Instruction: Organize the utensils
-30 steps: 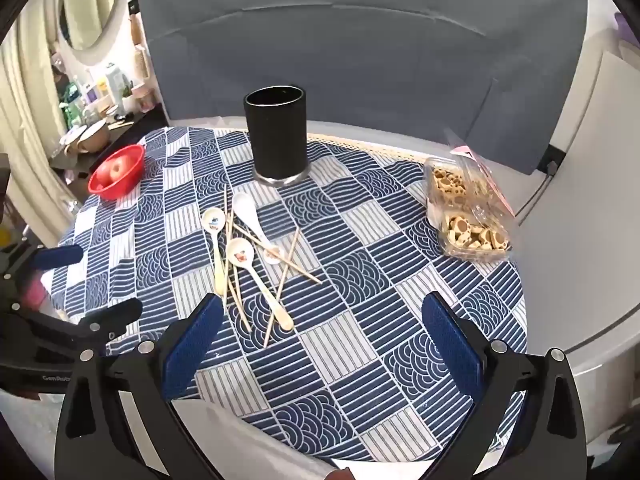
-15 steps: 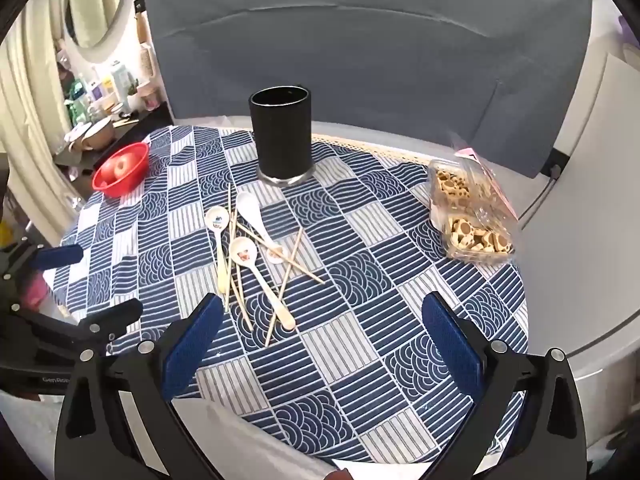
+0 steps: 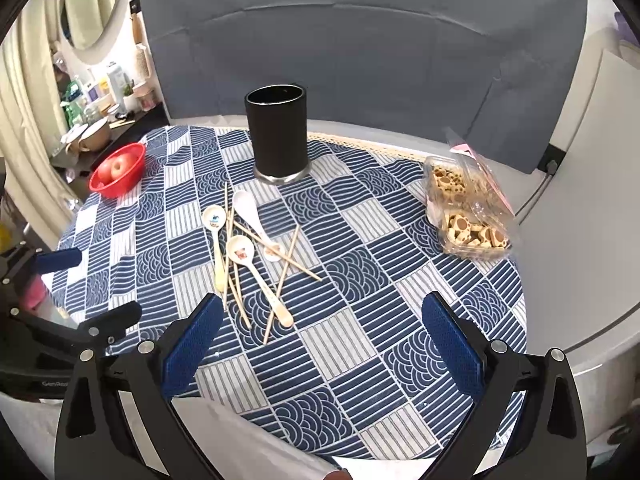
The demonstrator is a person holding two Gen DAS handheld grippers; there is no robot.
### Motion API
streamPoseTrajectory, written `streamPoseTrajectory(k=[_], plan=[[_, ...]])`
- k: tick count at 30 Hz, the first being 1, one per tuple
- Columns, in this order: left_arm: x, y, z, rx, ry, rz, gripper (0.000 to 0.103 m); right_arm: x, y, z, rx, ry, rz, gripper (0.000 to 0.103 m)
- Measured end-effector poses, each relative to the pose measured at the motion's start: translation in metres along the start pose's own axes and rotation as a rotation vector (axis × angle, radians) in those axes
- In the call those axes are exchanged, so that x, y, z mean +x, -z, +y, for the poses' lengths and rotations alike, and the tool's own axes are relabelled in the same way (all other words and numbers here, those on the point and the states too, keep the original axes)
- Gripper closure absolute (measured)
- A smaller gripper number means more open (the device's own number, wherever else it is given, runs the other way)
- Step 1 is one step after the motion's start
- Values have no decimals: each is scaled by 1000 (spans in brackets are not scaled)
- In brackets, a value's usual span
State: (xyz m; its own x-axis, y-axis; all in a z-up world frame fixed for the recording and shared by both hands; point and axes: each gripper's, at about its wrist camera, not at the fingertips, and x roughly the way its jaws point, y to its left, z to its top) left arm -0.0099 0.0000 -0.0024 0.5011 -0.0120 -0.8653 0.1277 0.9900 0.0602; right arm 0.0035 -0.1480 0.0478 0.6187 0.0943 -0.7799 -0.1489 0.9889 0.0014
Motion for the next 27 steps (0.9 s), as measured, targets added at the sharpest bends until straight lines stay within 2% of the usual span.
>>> streamPoseTrajectory(k=[23,27], plan=[[7,0,-7,37,6,24,6,1,-1,-1,-2,7,9,8],[7,0,-8,37,4,24,6,-1,-2,-2,-5,31,-1,8]])
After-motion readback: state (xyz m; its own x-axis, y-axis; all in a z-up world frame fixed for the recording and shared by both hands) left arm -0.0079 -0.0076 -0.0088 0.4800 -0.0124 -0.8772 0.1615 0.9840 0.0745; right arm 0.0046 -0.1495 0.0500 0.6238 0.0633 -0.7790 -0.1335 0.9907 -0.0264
